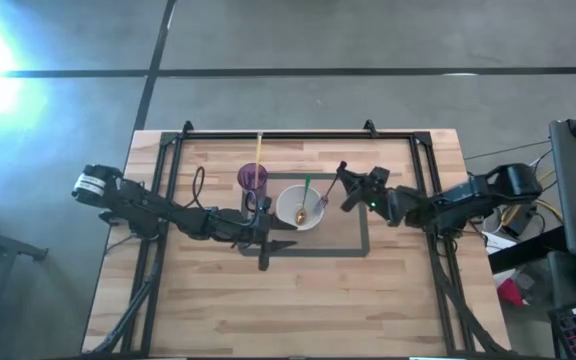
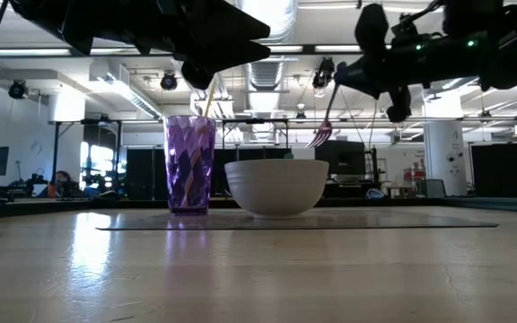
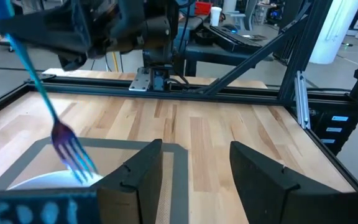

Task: Pick & Place Utensil
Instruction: Put the blue fork into the white bowl on the brown placemat

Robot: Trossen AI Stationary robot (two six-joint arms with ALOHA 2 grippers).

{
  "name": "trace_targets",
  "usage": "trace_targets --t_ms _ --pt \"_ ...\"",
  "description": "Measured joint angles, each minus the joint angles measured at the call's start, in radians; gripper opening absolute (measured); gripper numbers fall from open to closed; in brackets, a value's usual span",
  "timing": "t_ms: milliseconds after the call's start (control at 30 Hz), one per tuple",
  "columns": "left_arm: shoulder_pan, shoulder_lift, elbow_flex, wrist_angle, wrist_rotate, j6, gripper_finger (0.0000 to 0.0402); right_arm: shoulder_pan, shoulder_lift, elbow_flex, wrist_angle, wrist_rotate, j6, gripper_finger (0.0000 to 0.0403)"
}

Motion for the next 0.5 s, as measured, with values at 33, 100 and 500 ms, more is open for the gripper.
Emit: trace_targets --t_ms 33,100,500 --pt "0.000 0.000 0.000 0.000 0.000 0.000 0.0179 0.000 0.021 0.012 -0.001 0.000 0.001 0.0008" --pt "0.000 0.000 0.000 0.000 0.000 0.000 0.0179 -0.002 0.063 0.041 -0.001 0.003 0.001 0.0008" --pt "0.000 0.000 0.000 -0.006 0.000 0.000 0.0179 -0.016 0.244 0.126 -0.002 0.030 0.060 0.0008"
